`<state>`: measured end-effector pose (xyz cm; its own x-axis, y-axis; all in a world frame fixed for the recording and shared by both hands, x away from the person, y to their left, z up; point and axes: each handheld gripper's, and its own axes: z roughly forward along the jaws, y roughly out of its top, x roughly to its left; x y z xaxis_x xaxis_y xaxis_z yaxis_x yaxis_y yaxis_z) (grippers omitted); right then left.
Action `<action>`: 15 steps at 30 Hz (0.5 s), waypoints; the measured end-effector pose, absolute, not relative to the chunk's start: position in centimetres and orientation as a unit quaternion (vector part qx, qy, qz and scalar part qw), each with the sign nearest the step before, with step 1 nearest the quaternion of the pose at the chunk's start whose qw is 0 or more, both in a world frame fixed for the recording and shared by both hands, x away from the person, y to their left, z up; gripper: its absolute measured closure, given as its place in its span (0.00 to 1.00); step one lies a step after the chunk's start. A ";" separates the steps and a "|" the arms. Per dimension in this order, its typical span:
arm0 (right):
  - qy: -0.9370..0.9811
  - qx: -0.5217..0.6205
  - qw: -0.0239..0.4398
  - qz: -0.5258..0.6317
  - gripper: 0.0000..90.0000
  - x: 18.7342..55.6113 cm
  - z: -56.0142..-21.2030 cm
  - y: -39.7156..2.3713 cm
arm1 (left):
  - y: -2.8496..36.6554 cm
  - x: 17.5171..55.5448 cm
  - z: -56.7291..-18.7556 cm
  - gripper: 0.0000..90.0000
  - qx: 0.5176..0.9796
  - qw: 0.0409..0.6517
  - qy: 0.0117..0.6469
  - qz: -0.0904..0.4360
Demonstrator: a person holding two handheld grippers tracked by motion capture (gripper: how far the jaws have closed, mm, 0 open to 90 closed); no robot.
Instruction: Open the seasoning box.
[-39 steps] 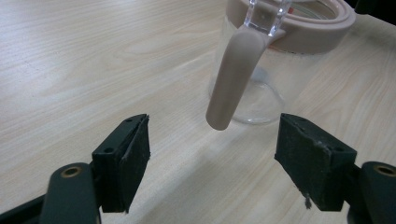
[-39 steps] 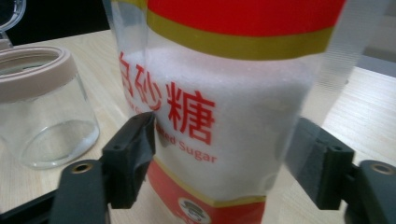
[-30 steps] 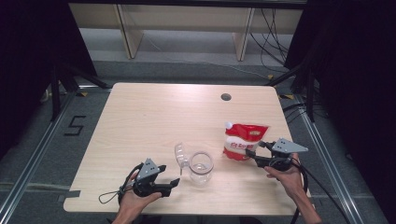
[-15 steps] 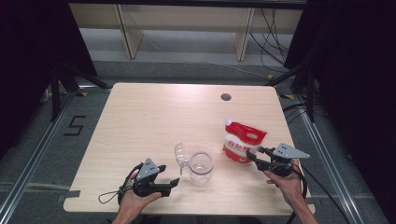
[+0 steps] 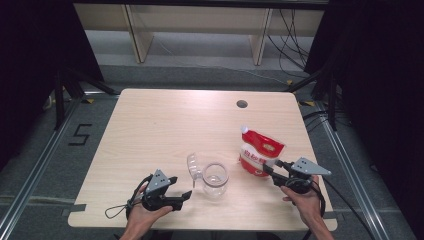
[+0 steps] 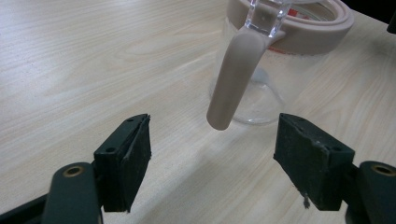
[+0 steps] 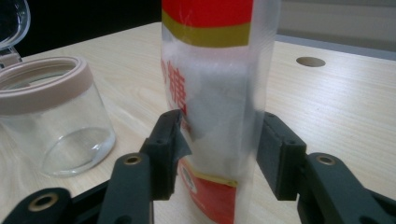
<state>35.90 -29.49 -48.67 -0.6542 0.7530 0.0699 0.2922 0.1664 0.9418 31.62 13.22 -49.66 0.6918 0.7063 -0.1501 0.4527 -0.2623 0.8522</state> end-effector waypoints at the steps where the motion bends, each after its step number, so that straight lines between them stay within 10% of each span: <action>1: 0.734 0.358 0.215 0.535 0.58 35.9 -48.8 -29.3 | 13.2 31.6 -49.6 0.29 0.783 0.481 0.371 0.132; 15: 0.747 0.350 0.229 0.517 0.36 36.9 -49.6 -28.2 | 13.2 31.6 -49.6 0.29 0.782 0.478 0.377 0.132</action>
<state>36.92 -28.18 -49.63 -0.6497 0.7600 0.0202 0.2864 0.2200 0.9325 31.56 13.19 -49.63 0.6802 0.7166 -0.1544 0.4639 -0.2577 0.8476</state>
